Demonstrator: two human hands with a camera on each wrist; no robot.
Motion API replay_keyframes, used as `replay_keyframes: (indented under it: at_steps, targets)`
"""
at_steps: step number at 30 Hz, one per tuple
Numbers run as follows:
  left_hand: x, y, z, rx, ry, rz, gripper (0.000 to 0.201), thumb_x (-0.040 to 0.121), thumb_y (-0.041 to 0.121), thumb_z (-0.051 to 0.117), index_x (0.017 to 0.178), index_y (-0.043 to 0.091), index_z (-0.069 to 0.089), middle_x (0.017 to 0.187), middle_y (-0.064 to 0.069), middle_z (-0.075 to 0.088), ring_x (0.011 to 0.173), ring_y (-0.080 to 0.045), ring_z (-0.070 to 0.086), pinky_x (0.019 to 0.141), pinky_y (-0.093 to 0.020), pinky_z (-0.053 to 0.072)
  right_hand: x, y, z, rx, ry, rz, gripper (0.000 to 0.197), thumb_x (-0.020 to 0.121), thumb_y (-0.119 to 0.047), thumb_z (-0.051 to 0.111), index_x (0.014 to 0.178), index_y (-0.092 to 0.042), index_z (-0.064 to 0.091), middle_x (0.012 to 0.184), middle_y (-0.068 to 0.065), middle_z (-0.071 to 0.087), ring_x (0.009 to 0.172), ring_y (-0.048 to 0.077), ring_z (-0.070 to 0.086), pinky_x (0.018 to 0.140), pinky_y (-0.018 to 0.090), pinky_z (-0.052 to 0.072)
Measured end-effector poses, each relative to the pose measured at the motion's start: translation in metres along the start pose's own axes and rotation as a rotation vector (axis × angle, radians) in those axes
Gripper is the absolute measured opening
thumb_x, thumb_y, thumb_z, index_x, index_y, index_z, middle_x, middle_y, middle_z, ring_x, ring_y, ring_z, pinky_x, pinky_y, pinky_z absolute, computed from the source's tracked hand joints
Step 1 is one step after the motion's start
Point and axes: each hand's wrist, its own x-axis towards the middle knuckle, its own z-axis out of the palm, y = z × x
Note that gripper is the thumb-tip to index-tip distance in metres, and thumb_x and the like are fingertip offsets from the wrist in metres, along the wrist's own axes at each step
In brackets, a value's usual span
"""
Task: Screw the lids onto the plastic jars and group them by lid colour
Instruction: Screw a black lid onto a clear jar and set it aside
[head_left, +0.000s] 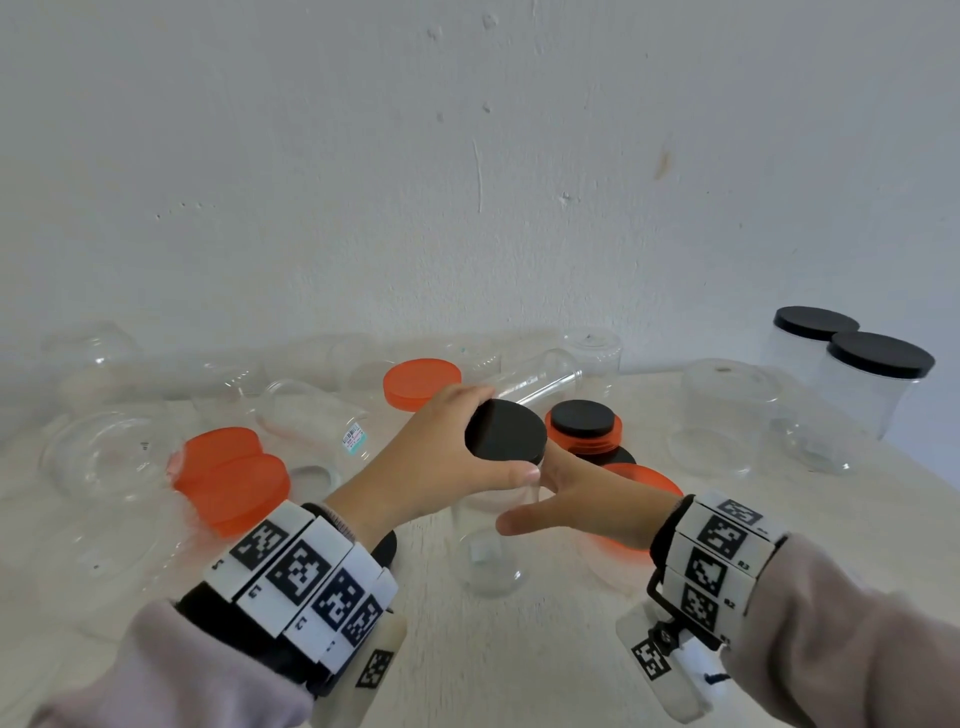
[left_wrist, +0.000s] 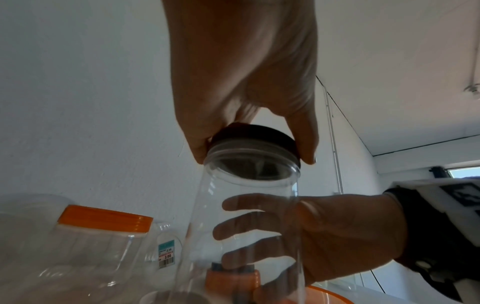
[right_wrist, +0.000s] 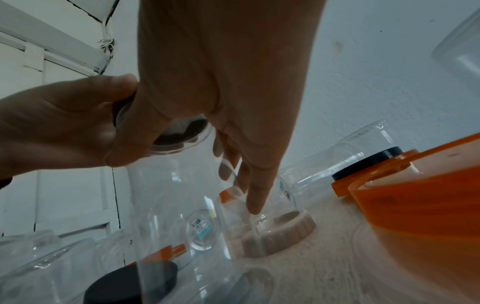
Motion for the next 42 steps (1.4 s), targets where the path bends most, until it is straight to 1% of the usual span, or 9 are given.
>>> replay_keyframes:
  at_steps: [9, 13, 17, 19, 22, 25, 30, 35, 42]
  targets:
    - [-0.005, -0.009, 0.005, -0.128, -0.028, -0.016, 0.101, 0.061, 0.057, 0.080, 0.144, 0.026, 0.030, 0.131, 0.013, 0.040, 0.121, -0.006, 0.042, 0.089, -0.015, 0.038, -0.001, -0.001, -0.006, -0.113, -0.021, 0.028, 0.102, 0.073, -0.028, 0.084, 0.148, -0.043, 0.017, 0.148, -0.019, 0.035, 0.141, 0.011, 0.028, 0.116, 0.043, 0.028]
    - [-0.013, -0.022, 0.003, -0.352, -0.063, -0.057, 0.119, 0.059, 0.047, 0.087, 0.149, 0.030, 0.012, 0.123, 0.034, 0.038, 0.109, 0.024, 0.042, 0.081, 0.002, 0.036, -0.006, -0.015, -0.028, -0.115, -0.061, 0.015, 0.108, 0.065, -0.031, 0.087, 0.148, -0.041, 0.018, 0.148, -0.024, 0.034, 0.141, 0.003, 0.026, 0.114, 0.035, 0.028]
    - [-0.021, -0.036, 0.009, -0.441, -0.097, -0.125, 0.111, 0.056, 0.043, 0.089, 0.145, 0.036, 0.022, 0.137, 0.025, 0.042, 0.125, 0.007, 0.041, 0.110, -0.022, 0.031, -0.003, -0.045, -0.046, -0.237, -0.051, -0.004, 0.100, 0.058, -0.046, 0.085, 0.139, -0.051, 0.025, 0.148, -0.026, 0.033, 0.138, -0.002, 0.028, 0.113, 0.032, 0.030]
    - [-0.023, -0.037, 0.016, -0.467, -0.102, -0.127, 0.097, 0.059, 0.037, 0.086, 0.138, 0.040, 0.030, 0.134, 0.025, 0.047, 0.122, 0.010, 0.043, 0.108, -0.023, 0.035, 0.002, -0.059, -0.047, -0.340, -0.067, 0.005, 0.093, 0.064, -0.047, 0.084, 0.138, -0.053, 0.028, 0.141, -0.032, 0.036, 0.135, -0.005, 0.030, 0.110, 0.028, 0.031]
    - [-0.024, -0.036, 0.025, -0.508, -0.119, -0.069, 0.081, 0.069, 0.018, 0.084, 0.128, 0.046, 0.036, 0.120, 0.034, 0.055, 0.111, 0.016, 0.049, 0.088, -0.008, 0.045, 0.012, -0.077, -0.041, -0.528, -0.122, 0.045, 0.086, 0.074, -0.049, 0.078, 0.143, -0.049, 0.028, 0.126, -0.042, 0.035, 0.121, -0.012, 0.036, 0.098, 0.017, 0.030]
    - [-0.023, -0.036, 0.030, -0.543, -0.126, -0.041, 0.079, 0.069, 0.016, 0.082, 0.125, 0.047, 0.037, 0.119, 0.036, 0.055, 0.114, 0.015, 0.049, 0.084, -0.003, 0.042, 0.019, -0.092, -0.036, -0.706, -0.152, 0.061, 0.085, 0.072, -0.059, 0.074, 0.143, -0.047, 0.030, 0.142, -0.029, 0.035, 0.127, 0.001, 0.036, 0.095, 0.025, 0.029]
    - [-0.023, -0.045, 0.034, -0.576, -0.125, -0.074, 0.092, 0.063, 0.030, 0.085, 0.135, 0.046, 0.030, 0.135, 0.023, 0.050, 0.125, 0.008, 0.045, 0.092, -0.010, 0.042, 0.025, -0.110, -0.028, -0.879, -0.220, 0.104, 0.077, 0.076, -0.057, 0.072, 0.142, -0.044, 0.035, 0.141, -0.018, 0.038, 0.122, 0.008, 0.040, 0.098, 0.031, 0.034]
    - [-0.024, -0.047, 0.035, -0.569, -0.129, -0.113, 0.103, 0.059, 0.040, 0.085, 0.144, 0.039, 0.027, 0.140, 0.020, 0.046, 0.131, 0.000, 0.040, 0.107, -0.027, 0.036, 0.026, -0.121, -0.022, -1.028, -0.213, 0.123, 0.078, 0.074, -0.056, 0.073, 0.141, -0.046, 0.035, 0.143, -0.014, 0.037, 0.127, 0.015, 0.042, 0.102, 0.036, 0.037]
    - [-0.022, -0.047, 0.037, -0.557, -0.138, -0.107, 0.100, 0.062, 0.034, 0.082, 0.144, 0.035, 0.026, 0.139, 0.018, 0.046, 0.129, 0.001, 0.041, 0.098, -0.018, 0.038, 0.026, -0.127, -0.017, -1.075, -0.231, 0.104, 0.075, 0.074, -0.047, 0.075, 0.138, -0.049, 0.038, 0.140, -0.013, 0.038, 0.126, 0.015, 0.041, 0.101, 0.038, 0.041]
